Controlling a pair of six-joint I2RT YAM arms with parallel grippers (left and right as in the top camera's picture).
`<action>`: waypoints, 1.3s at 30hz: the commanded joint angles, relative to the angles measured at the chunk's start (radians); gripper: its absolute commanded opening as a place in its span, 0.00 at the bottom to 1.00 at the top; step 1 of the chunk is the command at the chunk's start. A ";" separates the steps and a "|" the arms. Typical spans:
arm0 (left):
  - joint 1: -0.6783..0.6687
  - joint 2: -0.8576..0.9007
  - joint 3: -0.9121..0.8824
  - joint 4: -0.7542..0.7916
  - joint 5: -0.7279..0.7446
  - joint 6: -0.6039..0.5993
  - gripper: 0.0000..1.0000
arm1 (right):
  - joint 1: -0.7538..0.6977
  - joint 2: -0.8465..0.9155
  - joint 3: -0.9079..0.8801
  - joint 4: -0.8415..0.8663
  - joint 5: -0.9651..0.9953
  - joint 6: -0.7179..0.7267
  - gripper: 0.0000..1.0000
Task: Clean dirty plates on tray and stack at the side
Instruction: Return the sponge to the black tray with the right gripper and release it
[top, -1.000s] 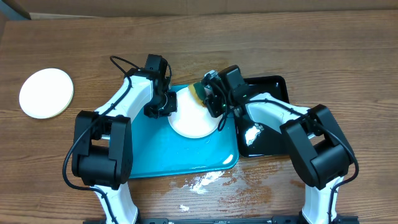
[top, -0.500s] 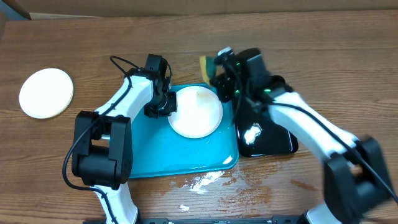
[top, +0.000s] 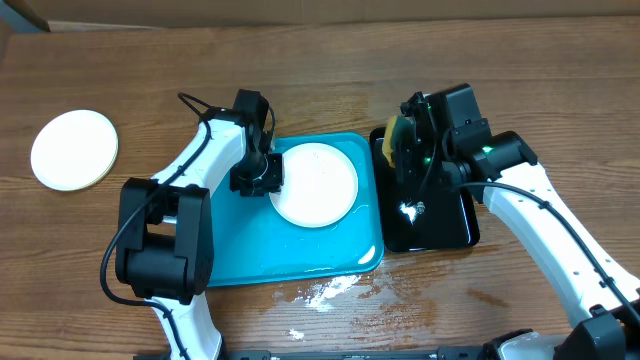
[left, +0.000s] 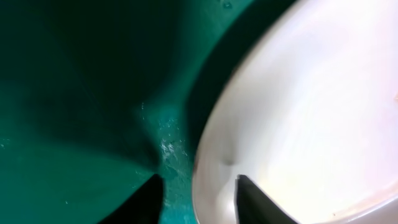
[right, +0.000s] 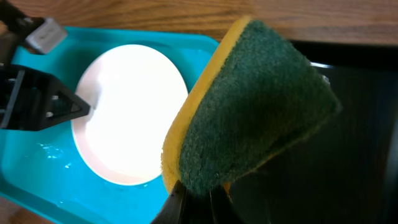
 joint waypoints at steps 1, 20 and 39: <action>0.000 0.001 0.028 -0.052 0.090 0.005 0.46 | -0.007 -0.008 0.013 -0.006 0.019 0.018 0.04; -0.105 0.002 -0.076 -0.017 -0.167 -0.096 0.04 | -0.007 -0.008 0.013 -0.107 0.071 0.018 0.08; -0.096 0.002 0.209 -0.252 -0.224 -0.003 0.04 | -0.007 0.014 -0.219 -0.057 0.238 0.131 0.04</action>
